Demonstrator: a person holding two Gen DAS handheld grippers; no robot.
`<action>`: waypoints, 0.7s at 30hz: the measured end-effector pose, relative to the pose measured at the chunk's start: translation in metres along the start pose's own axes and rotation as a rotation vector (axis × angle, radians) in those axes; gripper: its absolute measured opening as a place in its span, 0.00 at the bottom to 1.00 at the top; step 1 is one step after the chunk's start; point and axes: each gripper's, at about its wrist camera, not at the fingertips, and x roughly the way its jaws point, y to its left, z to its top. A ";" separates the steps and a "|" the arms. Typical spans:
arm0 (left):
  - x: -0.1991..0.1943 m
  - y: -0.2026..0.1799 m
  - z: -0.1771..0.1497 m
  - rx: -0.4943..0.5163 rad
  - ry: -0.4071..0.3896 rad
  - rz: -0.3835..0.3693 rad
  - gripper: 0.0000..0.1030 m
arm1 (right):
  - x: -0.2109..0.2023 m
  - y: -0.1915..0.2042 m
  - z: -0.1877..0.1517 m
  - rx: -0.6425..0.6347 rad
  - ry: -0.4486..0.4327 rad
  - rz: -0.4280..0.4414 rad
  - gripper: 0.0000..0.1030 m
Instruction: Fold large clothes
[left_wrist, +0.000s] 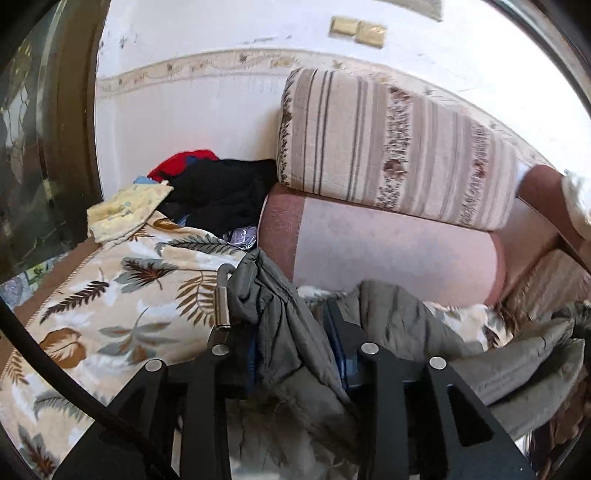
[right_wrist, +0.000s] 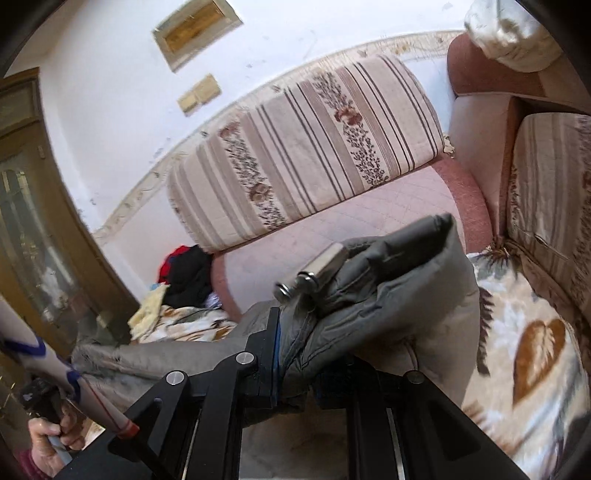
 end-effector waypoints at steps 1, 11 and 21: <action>0.011 0.000 0.007 -0.004 0.007 -0.001 0.34 | 0.016 -0.003 0.006 -0.005 0.005 -0.017 0.13; 0.108 0.021 0.056 0.012 0.017 0.058 0.51 | 0.166 -0.058 0.021 0.005 0.124 -0.193 0.13; 0.153 -0.005 0.001 0.046 0.116 -0.108 0.52 | 0.250 -0.092 0.008 0.020 0.211 -0.264 0.15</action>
